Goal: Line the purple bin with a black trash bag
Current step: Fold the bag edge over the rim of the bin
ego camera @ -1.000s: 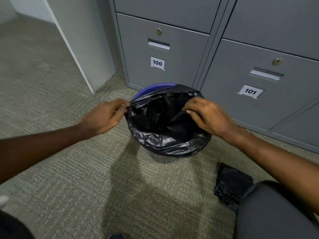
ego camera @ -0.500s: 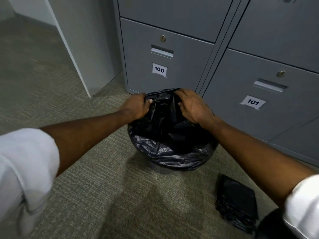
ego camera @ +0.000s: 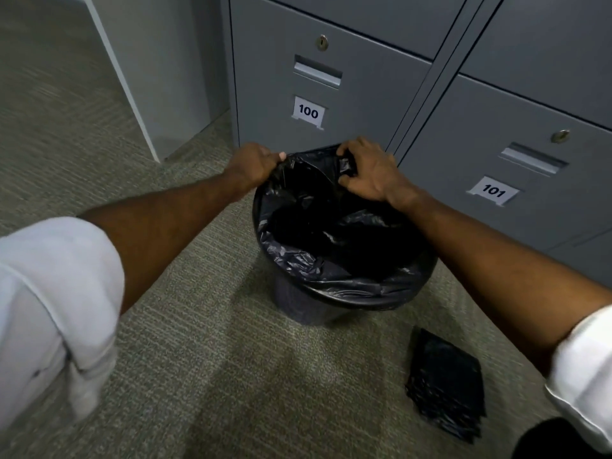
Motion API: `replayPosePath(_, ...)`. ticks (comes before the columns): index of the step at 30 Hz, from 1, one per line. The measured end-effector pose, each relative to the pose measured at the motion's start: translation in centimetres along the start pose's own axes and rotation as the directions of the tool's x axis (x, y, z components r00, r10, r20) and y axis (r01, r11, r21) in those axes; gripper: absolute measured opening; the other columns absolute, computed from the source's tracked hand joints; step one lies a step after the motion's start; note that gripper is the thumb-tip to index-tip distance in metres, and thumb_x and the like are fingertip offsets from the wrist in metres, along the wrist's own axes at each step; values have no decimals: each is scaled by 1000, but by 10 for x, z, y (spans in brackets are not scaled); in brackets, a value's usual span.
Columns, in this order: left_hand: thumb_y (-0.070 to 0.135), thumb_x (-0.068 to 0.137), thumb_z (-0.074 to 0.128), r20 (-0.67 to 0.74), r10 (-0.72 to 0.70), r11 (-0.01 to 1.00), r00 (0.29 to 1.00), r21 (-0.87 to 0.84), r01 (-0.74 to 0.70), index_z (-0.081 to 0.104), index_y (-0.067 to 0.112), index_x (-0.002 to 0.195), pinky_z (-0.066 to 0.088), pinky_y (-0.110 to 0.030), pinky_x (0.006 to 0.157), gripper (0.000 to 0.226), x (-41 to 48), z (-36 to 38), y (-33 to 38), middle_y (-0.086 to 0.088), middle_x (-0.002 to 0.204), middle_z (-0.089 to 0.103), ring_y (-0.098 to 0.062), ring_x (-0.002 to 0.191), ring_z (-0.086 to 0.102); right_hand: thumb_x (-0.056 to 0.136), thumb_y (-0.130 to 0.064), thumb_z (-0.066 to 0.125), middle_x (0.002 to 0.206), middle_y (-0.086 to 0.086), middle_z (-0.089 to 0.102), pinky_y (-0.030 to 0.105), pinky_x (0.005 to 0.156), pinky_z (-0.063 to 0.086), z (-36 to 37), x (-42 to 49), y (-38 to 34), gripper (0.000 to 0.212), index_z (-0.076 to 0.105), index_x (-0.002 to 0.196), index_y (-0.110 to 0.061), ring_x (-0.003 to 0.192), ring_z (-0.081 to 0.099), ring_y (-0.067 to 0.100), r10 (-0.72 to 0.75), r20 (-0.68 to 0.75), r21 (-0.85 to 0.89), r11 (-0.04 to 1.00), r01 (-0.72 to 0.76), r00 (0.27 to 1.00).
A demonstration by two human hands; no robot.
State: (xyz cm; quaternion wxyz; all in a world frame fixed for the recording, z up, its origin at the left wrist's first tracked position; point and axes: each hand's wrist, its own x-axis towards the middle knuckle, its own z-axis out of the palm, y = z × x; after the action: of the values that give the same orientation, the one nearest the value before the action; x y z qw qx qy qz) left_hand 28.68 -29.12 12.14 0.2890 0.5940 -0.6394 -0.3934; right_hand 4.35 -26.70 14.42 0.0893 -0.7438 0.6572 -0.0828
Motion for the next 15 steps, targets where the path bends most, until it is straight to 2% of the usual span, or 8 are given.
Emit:
replayPosePath(3,35,98,65,92,-114,986,989,-111,124,57,11,69,40,-25,59,39,9,1,0,-14,77,57,-19,63,51,90,-23,65,120,10,60,40,100,49,-3,-3,12,25,66,112,-14,111,58,26,0,-105,144,989,15,994)
replayPosePath(6,35,97,67,120,-133,979,984,-140,149,59,10,67,43,-12,48,40,12,1,-4,-3,63,62,-15,59,55,95,-17,63,110,15,69,39,95,52,-12,-8,30,17,72,103,-6,101,64,27,64,-194,197,980,-25,979)
replayPosePath(7,34,96,69,118,-127,975,985,-168,146,65,6,74,48,-12,53,37,12,1,-6,-5,70,67,-16,65,60,96,-17,63,109,16,70,37,94,53,-15,-10,34,20,72,106,-3,100,65,28,103,-165,247,967,-60,981)
replayPosePath(8,32,95,71,111,-115,970,987,-202,135,71,0,88,55,-18,67,33,13,1,-7,-10,86,73,-20,77,66,96,-18,64,108,17,71,34,92,52,-17,-12,38,23,71,109,-1,97,65,27,143,-117,314,944,-100,983)
replayPosePath(10,23,93,74,75,-85,964,994,-248,101,72,-5,114,58,-30,90,35,13,0,-7,-19,112,74,-24,99,69,96,-19,65,105,14,71,28,86,51,-20,-15,41,27,70,115,-1,90,63,20,193,-29,443,882,-160,981)
replayPosePath(13,15,91,75,37,-21,968,999,-248,30,71,-6,118,58,-24,86,34,12,1,-4,-21,117,73,-22,100,69,95,-12,67,96,11,71,23,77,57,-27,-13,45,27,69,117,3,78,66,13,255,88,653,715,-249,963)
replayPosePath(15,26,94,72,34,-6,974,999,-228,13,75,-6,102,59,-29,82,32,9,6,0,-19,103,75,-23,89,71,94,-8,66,87,6,72,16,62,57,-35,-10,52,22,70,114,1,65,69,6,256,221,702,628,-336,941)
